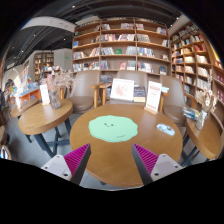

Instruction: Arrange mouse

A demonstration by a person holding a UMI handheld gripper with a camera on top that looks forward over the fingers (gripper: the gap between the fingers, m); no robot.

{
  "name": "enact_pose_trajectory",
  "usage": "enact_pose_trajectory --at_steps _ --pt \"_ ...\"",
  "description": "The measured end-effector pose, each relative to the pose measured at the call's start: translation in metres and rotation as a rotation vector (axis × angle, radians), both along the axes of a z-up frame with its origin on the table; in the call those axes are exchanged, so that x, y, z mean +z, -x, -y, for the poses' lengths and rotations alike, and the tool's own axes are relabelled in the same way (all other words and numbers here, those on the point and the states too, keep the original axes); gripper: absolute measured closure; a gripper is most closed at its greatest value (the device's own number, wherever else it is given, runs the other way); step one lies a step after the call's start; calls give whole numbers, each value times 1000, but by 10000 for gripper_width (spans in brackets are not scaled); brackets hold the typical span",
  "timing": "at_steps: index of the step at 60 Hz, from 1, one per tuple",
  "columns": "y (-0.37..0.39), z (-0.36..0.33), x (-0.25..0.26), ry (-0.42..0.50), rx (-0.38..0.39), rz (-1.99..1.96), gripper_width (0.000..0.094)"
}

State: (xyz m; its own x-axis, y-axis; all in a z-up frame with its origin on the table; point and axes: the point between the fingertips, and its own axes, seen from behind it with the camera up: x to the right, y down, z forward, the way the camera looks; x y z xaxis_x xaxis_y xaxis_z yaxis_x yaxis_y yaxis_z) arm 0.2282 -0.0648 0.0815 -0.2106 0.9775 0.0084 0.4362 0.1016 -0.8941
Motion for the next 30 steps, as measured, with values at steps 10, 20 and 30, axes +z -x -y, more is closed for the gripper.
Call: enact_pose_trajectory --at_steps 10,20,30 --pt "34 -88 -9 -21 -125 21 80" --pt "75 -195 -29 -53 -242 23 79" --pt "105 -243 -45 -24 -288 37 82"
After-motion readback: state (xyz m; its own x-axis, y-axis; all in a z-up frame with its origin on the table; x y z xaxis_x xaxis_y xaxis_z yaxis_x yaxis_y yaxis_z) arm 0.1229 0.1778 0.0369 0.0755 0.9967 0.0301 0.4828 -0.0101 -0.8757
